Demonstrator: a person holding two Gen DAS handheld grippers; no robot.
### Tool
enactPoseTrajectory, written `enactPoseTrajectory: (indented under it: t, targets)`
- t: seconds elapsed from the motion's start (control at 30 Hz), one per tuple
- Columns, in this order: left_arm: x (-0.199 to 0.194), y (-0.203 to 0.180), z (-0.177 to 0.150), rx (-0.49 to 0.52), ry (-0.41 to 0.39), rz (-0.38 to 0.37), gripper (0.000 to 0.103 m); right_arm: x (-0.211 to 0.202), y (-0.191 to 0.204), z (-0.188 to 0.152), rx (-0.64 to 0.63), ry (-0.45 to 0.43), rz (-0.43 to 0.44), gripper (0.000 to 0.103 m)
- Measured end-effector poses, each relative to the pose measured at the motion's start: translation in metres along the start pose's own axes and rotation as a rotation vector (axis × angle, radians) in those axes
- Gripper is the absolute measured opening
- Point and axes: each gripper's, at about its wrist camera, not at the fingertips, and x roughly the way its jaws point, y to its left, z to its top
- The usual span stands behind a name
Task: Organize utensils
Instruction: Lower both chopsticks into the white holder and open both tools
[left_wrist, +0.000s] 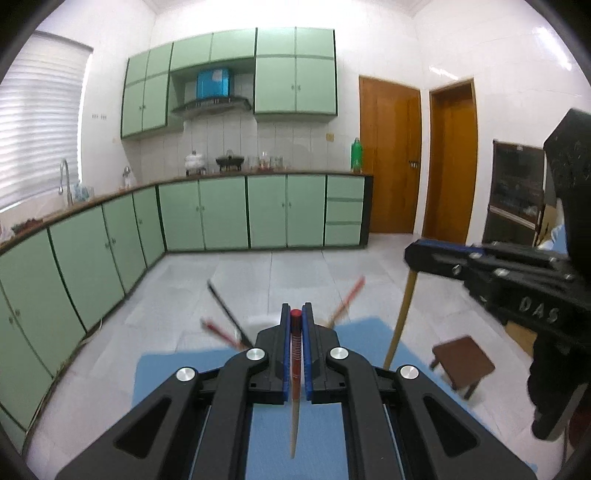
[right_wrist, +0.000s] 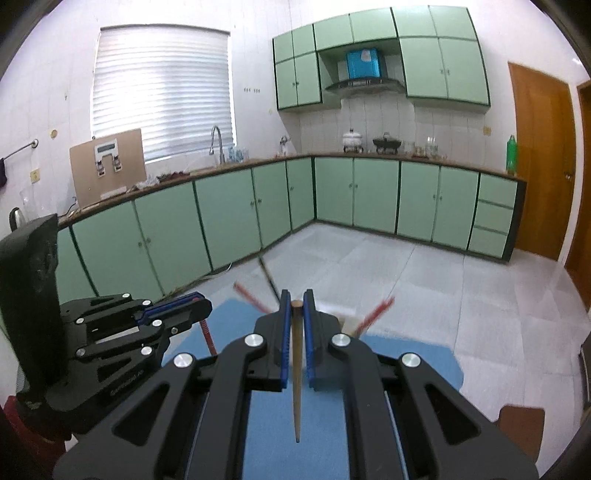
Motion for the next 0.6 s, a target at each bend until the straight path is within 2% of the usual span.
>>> enactPoseTrajectory:
  t: [0.3,0.4,0.5,0.6]
  targets:
    - [0.041,0.023,0.073,-0.012,-0.117,0.013,0.006,0.034,-0.039,0.076,0.059,-0.12,-0.043,0.006]
    - [0.063,0.029,0.081,-0.032,-0.126,0.011,0.006,0.054,-0.055,0.084,0.073,-0.132,-0.064,0.006]
    - [0.09,0.033,0.076,-0.046,-0.121,0.016,0.006,0.076,-0.067,0.079,0.082,-0.123,-0.084,0.006]
    - [0.12,0.039,0.06,-0.061,-0.072,0.017,0.006,0.1,-0.077,0.063,0.098,-0.075,-0.093,0.006]
